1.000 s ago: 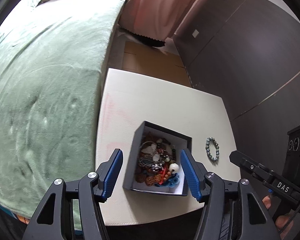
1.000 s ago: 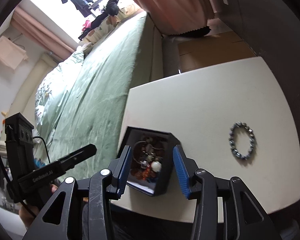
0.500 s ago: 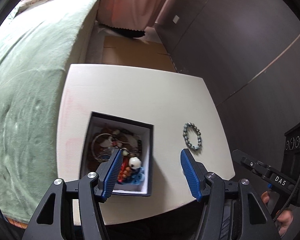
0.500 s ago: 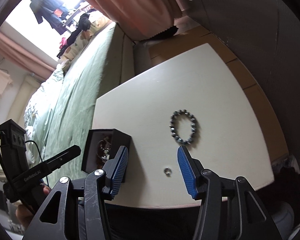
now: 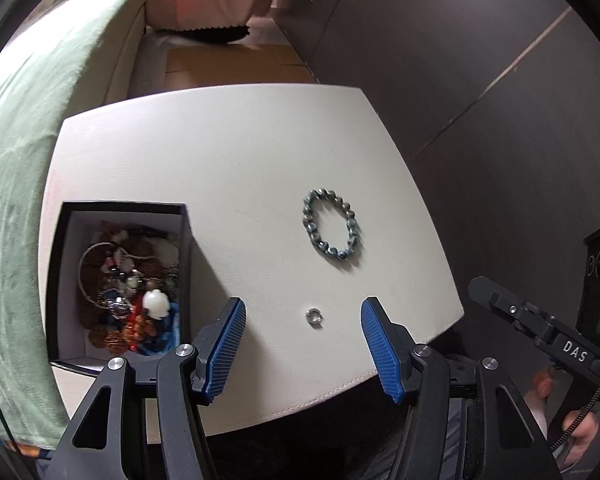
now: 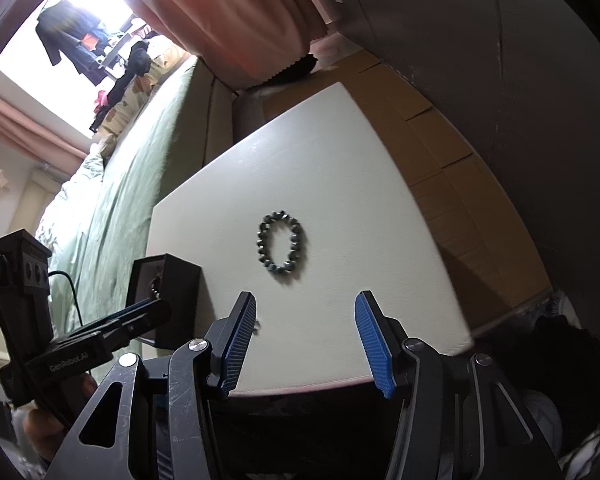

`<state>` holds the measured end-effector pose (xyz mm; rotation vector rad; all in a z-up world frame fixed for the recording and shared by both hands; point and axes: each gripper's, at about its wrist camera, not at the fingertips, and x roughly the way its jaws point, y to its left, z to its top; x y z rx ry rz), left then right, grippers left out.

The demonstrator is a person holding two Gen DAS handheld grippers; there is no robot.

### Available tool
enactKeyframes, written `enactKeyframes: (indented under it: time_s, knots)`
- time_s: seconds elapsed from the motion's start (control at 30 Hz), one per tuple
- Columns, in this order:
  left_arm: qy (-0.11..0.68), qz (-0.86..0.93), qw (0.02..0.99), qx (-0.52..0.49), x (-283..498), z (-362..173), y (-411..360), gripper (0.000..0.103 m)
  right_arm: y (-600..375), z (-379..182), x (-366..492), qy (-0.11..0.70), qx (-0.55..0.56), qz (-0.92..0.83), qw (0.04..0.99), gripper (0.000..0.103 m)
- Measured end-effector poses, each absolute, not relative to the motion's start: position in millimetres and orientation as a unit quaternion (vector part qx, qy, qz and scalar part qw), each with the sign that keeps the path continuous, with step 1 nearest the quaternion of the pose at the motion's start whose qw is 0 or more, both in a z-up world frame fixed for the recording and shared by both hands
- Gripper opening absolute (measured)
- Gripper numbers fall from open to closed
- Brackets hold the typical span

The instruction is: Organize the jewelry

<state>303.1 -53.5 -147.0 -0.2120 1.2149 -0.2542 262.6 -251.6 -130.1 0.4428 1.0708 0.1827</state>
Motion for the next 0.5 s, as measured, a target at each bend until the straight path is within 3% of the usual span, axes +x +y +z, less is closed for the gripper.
enactKeyframes:
  time_s: [0.13,0.4,0.5]
  knots:
    - [0.584,-0.121,0.799,-0.083,306,-157,-72,0.059,-267,-134,257,0.501,0.216,0.079,0.834,0.053]
    - [0.613,-0.11,0.781,-0.057,310,-184,-98,0.04,-293,-140,245,0.497,0.226,0.069,0.835,0.053]
    - [0.619,-0.099,0.778,-0.049,311,-194,-102,0.038,-302,-142,242,0.498,0.232,0.064,0.833,0.053]
